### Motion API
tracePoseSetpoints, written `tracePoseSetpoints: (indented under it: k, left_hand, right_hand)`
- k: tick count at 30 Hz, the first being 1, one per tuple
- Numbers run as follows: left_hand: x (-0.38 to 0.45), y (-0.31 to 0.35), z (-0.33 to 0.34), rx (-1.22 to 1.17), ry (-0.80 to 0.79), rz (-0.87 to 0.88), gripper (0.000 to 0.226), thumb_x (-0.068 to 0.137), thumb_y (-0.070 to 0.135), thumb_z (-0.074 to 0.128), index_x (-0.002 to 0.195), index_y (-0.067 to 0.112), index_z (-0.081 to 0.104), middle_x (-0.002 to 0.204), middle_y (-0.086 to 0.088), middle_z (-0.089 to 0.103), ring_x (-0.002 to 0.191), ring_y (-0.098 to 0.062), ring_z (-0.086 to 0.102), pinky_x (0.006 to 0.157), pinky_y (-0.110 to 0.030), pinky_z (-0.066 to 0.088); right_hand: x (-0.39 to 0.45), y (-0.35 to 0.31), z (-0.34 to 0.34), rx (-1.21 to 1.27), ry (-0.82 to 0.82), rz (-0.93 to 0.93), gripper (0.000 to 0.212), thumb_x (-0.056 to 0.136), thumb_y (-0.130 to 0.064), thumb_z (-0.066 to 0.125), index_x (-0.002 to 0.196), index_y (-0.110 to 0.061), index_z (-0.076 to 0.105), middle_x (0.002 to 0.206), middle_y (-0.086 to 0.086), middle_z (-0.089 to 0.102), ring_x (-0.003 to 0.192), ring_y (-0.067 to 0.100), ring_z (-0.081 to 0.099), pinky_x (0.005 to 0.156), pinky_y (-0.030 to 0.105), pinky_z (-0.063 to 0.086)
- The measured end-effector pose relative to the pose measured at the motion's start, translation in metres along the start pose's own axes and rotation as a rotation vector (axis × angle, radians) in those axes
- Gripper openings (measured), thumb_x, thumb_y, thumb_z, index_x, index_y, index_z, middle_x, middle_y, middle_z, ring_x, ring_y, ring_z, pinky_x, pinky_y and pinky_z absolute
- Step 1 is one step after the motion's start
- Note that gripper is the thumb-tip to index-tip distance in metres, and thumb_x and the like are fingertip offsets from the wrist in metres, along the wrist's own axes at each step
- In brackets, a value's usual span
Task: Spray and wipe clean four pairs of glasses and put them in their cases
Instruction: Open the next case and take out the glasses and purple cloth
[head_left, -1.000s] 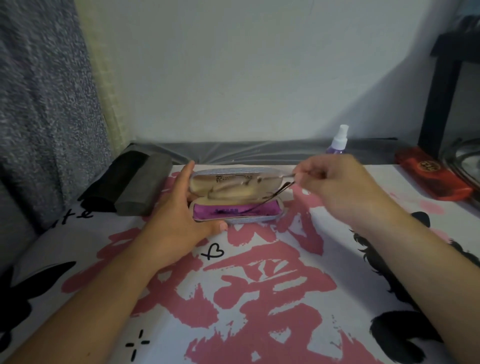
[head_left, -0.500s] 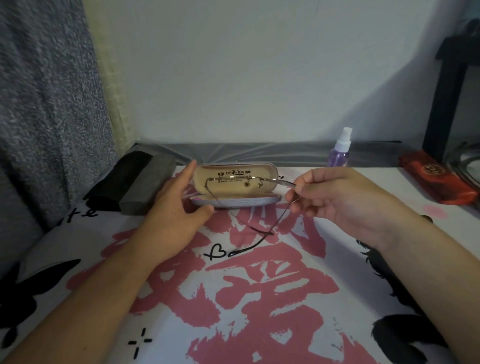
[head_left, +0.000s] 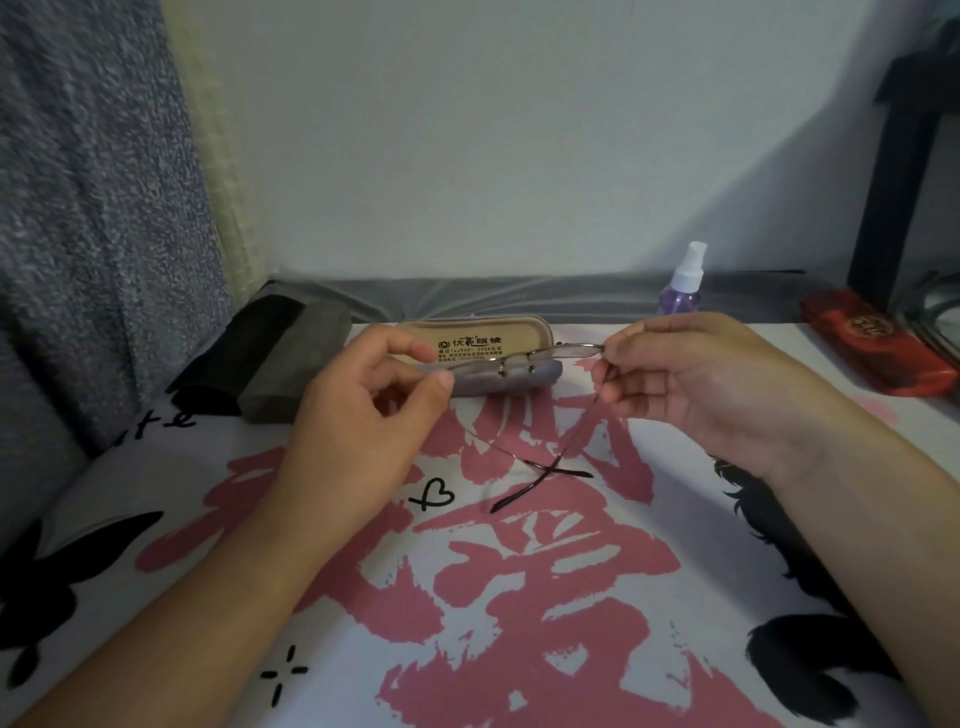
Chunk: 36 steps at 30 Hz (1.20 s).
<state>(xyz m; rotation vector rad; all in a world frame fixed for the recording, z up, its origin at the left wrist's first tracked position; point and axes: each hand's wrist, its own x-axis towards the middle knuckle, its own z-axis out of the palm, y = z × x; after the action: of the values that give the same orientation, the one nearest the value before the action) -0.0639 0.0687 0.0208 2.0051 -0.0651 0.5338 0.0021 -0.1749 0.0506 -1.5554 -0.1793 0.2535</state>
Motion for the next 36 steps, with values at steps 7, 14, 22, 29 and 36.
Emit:
tracePoseSetpoints:
  k: [7,14,22,29,36]
  left_hand:
    - [0.007,0.003,-0.002,-0.404,-0.133,-0.233,0.021,0.096,-0.003,0.057,0.112,0.011,0.054,0.065,-0.009,0.066,0.055,-0.024,0.061,0.052,-0.028,0.049]
    - [0.009,0.001,-0.020,-0.307,-0.437,-0.461,0.027,0.097,0.003,0.059,0.121,0.013,0.053,0.068,-0.015,0.066,0.048,-0.027,0.061,0.042,-0.030,0.048]
    - [0.009,-0.003,-0.017,0.127,-0.284,-0.238,0.013,0.099,0.031,0.060,0.094,0.021,0.068,0.063,-0.003,0.069,0.044,-0.014,0.060,0.043,-0.023,0.044]
    - [0.033,-0.036,-0.011,0.310,0.034,-0.091,0.013,0.098,0.035,0.060,0.101,0.031,0.072,0.106,0.006,0.054,0.090,-0.004,0.057,0.083,-0.023,0.046]
    - [0.031,-0.046,-0.013,0.182,-0.187,-0.127,0.015,0.083,0.019,0.081,0.079,0.033,0.075,0.117,0.012,0.047,0.111,-0.002,0.052,0.104,-0.019,0.037]
  right_hand:
    - [-0.003,-0.005,-0.004,-0.100,-0.083,0.116,0.009,0.094,0.000,0.057,0.096,0.004,0.065,0.076,0.016,0.068,0.054,0.019,0.061,0.050,0.027,0.053]
    - [-0.008,-0.003,-0.011,-0.392,-0.218,0.273,0.009,0.093,-0.005,0.061,0.085,-0.007,0.064,0.076,0.014,0.067,0.050,0.018,0.051,0.048,0.027,0.041]
    - [-0.007,0.002,-0.013,-0.604,-0.219,0.330,0.015,0.097,-0.013,0.061,0.096,0.002,0.065,0.077,0.015,0.069,0.054,0.020,0.056,0.050,0.029,0.047]
    - [0.007,0.011,-0.009,-0.684,0.067,-0.068,0.018,0.097,-0.018,0.061,0.081,-0.013,0.069,0.056,-0.005,0.061,0.048,0.011,0.051,0.049,0.023,0.045]
    - [0.018,0.029,0.005,-0.732,0.137,-0.380,0.015,0.096,-0.024,0.064,0.088,-0.029,0.075,0.083,-0.009,0.074,0.079,0.012,0.068,0.075,0.029,0.054]
